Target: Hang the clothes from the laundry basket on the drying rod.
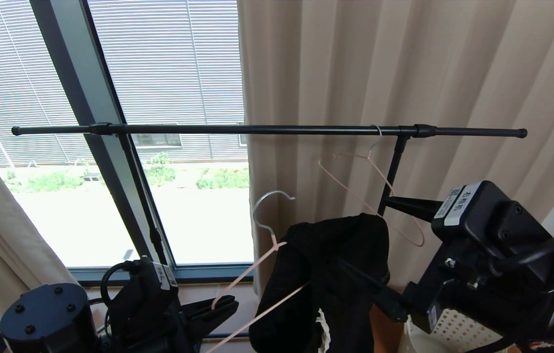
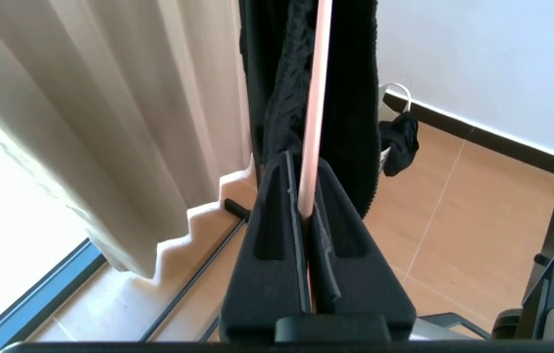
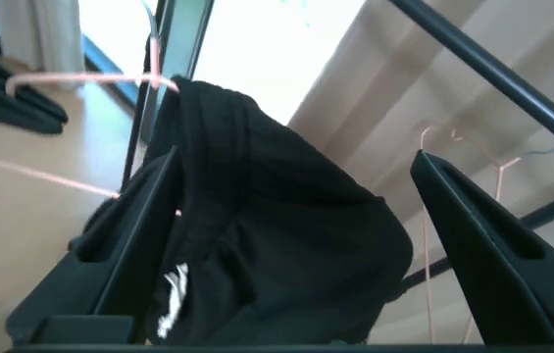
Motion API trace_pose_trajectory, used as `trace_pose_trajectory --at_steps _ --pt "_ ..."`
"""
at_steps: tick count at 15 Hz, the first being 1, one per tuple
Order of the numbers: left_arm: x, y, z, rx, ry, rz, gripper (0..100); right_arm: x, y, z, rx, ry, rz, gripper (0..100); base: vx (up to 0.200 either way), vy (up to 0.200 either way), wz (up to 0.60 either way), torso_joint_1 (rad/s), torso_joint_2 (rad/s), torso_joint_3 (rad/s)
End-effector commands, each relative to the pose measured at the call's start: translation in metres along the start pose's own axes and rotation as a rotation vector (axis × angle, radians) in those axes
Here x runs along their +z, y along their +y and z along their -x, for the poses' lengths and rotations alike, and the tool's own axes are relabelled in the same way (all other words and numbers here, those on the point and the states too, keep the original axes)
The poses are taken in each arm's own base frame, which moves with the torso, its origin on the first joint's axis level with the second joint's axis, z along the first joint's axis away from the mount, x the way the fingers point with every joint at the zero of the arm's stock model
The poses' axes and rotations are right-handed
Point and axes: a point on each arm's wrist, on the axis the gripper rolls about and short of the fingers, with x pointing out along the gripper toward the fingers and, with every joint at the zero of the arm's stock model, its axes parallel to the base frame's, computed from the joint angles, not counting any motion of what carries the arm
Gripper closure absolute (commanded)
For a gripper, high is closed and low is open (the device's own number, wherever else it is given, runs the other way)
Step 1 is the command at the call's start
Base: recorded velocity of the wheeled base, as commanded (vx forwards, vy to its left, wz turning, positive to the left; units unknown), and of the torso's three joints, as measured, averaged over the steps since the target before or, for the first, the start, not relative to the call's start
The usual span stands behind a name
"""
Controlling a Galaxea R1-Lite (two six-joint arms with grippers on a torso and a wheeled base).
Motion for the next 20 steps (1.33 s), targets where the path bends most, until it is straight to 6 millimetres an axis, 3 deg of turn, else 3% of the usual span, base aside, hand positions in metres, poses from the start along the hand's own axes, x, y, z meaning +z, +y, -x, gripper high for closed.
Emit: trace_pose_trajectory --at_steps 1,2,3,4,7,9,14,20 --pt "-0.001 -0.001 0.001 -0.003 0.004 -0.001 100 0.003 -0.048 0.009 0.037 0.027 0.087 0 0.0 0.0 0.0 0.0 0.0 0.0" --pt "-0.001 -0.001 0.0 -0.006 0.005 -0.002 100 0.003 -0.068 0.005 0.157 0.082 0.111 0 0.0 0.0 0.0 0.0 0.0 0.0" --pt "-0.001 -0.001 0.001 -0.006 0.003 -0.004 100 0.004 -0.069 0.005 0.173 0.086 0.113 0 0.0 0.0 0.0 0.0 0.0 0.0" --pt "-0.001 -0.004 0.001 -0.043 0.001 -0.016 100 0.001 -0.089 -0.01 0.323 0.126 0.152 0 0.0 0.0 0.0 0.0 0.0 0.0" --pt "0.0 -0.004 0.002 -0.139 -0.019 -0.085 100 -0.008 -0.108 -0.038 0.474 0.161 0.229 0 0.0 0.0 0.0 0.0 0.0 0.0" --pt "0.0 -0.004 0.002 -0.142 -0.023 -0.11 100 -0.011 -0.108 -0.045 0.585 0.198 0.296 0 0.0 0.0 0.0 0.0 0.0 0.0" --pt "0.0 -0.005 0.002 -0.143 -0.023 -0.112 100 -0.007 -0.096 -0.047 0.625 0.184 0.295 0 0.0 0.0 0.0 0.0 0.0 0.0" --pt "0.003 -0.005 0.004 -0.143 -0.037 -0.117 100 -0.012 -0.079 -0.076 0.678 0.17 0.298 0 0.0 0.0 0.0 0.0 0.0 0.0"
